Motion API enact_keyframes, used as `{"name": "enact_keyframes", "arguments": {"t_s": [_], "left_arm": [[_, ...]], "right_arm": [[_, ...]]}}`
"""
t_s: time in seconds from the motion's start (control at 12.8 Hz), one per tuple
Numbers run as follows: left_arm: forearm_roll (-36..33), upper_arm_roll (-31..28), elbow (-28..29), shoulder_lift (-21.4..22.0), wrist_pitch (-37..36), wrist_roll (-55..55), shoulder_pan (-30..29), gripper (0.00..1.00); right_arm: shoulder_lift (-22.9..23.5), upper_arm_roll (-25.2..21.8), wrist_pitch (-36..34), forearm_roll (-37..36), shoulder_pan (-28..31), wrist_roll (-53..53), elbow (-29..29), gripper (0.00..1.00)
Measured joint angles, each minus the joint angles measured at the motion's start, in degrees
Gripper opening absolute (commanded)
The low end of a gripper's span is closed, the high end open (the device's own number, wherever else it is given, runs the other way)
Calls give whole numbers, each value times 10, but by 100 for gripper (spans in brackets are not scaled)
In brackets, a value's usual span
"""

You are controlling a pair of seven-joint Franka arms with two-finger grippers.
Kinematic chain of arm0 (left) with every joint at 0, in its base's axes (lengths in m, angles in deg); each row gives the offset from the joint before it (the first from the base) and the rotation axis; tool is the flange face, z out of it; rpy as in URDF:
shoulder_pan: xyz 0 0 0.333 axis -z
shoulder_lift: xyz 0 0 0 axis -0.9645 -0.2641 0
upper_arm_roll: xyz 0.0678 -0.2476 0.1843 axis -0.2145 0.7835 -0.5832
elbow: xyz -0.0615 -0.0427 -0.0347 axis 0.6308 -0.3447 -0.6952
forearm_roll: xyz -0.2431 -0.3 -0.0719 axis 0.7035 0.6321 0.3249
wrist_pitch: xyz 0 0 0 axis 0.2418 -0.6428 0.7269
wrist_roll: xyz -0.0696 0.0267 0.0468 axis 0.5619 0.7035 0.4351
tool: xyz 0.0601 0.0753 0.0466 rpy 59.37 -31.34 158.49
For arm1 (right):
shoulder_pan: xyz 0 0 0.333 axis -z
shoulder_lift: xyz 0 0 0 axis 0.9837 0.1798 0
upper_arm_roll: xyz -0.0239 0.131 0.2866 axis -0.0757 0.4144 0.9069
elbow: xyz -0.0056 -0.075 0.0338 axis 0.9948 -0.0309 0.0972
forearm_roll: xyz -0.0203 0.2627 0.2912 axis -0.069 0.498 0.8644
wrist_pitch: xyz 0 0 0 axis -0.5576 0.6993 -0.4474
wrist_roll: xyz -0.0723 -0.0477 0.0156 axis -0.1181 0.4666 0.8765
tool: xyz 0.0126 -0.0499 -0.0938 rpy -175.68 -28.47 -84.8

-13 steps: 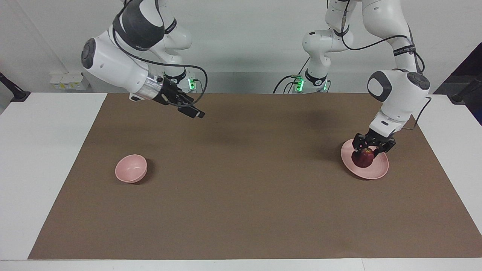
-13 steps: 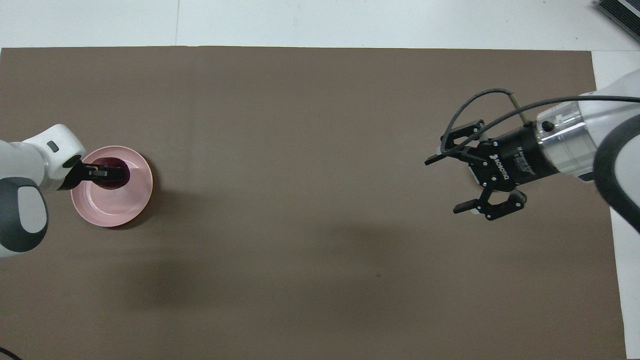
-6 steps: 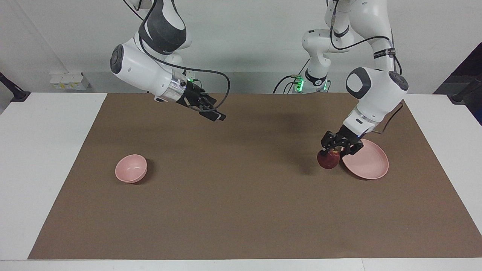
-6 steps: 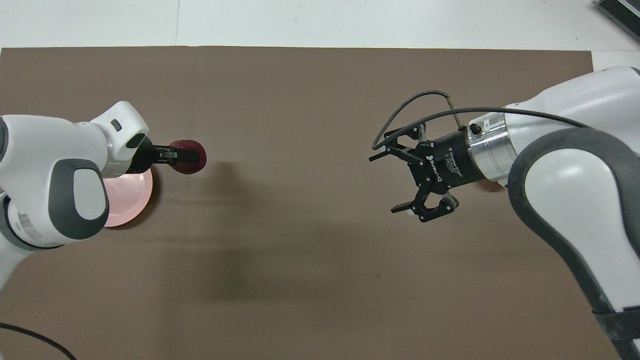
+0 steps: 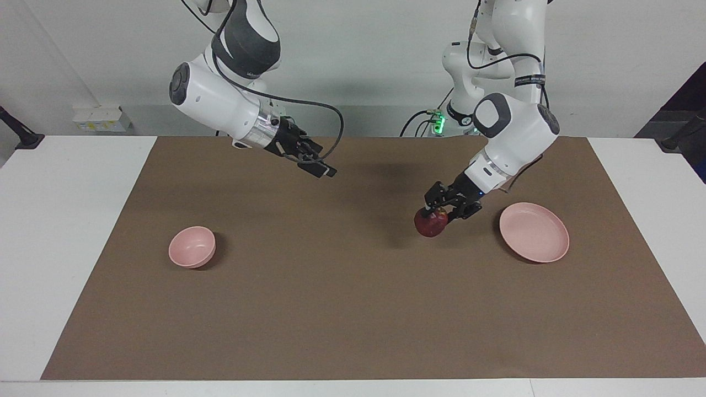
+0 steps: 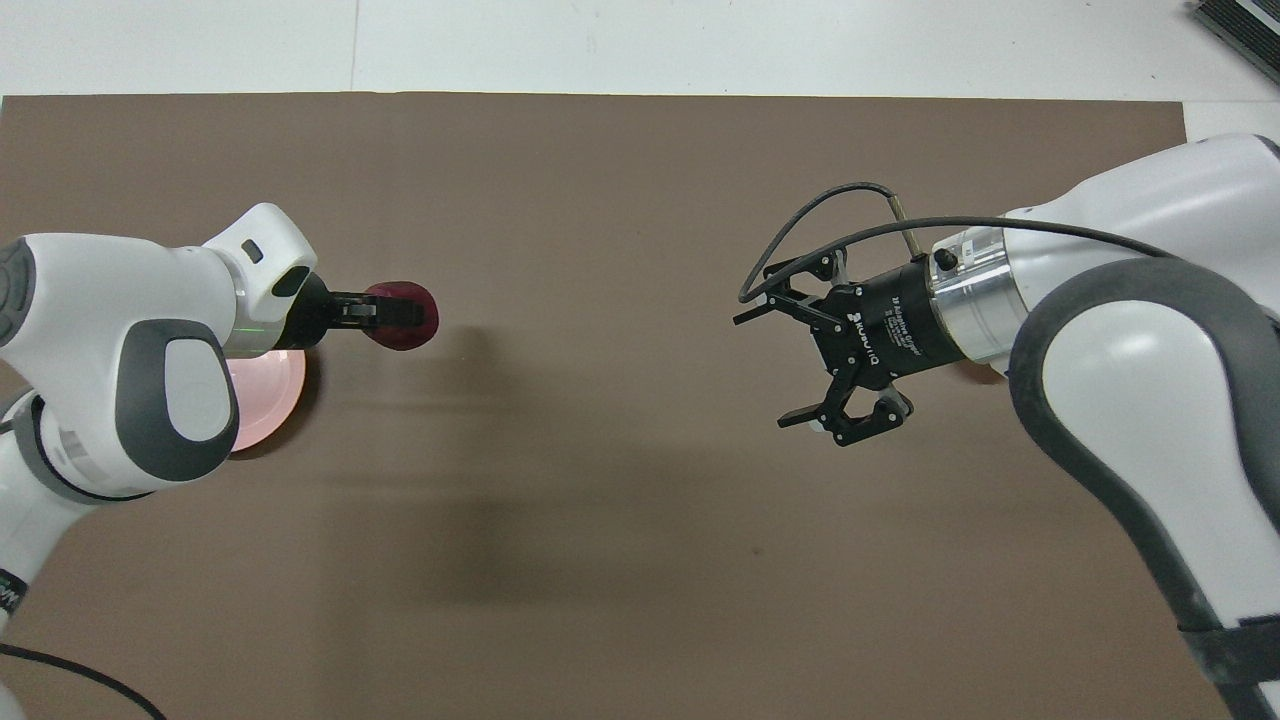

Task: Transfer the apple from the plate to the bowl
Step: 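Carry the apple with the left gripper toward the right gripper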

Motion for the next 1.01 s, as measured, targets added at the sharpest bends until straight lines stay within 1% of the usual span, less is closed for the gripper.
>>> {"name": "enact_keyframes", "arguments": {"t_s": [0.16, 0.39, 0.62, 0.78, 1.01], "left_arm": [[52, 15, -2, 0, -3, -2, 0, 0], [127, 34, -3, 1, -7, -3, 0, 0], [192, 52, -4, 3, -8, -3, 0, 0], [225, 60, -6, 4, -9, -3, 0, 0], [263, 66, -7, 5, -11, -3, 0, 0]], "right_arm": [[5, 0, 17, 0, 1, -2, 3, 100], [26, 1, 52, 4, -4, -43, 6, 100], [50, 2, 95, 37, -5, -61, 6, 100], [65, 2, 124, 50, -17, -71, 7, 100], [80, 2, 166, 50, -48, -123, 7, 100]]}}
